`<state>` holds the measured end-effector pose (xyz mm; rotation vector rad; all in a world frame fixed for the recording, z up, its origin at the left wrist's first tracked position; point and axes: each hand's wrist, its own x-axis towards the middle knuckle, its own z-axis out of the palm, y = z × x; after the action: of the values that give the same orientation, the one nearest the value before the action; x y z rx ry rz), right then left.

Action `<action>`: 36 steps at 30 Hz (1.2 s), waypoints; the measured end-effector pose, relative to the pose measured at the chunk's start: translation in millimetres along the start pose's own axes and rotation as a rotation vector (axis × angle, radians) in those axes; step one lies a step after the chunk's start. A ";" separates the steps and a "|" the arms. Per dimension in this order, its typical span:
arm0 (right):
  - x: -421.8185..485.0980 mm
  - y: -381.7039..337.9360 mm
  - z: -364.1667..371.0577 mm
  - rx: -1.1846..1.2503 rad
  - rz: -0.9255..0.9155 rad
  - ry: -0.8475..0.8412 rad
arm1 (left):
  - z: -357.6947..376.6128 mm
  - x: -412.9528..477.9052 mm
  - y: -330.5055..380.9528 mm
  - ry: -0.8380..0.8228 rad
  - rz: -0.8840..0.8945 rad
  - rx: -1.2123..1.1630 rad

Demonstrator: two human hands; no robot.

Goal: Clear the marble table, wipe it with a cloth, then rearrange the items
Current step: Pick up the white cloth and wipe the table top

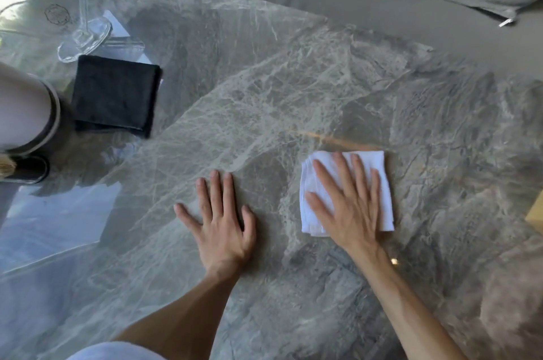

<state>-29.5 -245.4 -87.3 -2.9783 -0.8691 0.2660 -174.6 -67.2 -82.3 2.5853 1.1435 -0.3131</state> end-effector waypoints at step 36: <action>28.6 -15.8 -11.1 0.062 0.179 0.116 | -1.9 -1.3 0.5 -0.041 0.024 0.005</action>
<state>-12.3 -216.5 -79.7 -2.9804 -0.5733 0.1195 -174.9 -67.7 -79.9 2.5828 1.0981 -0.3621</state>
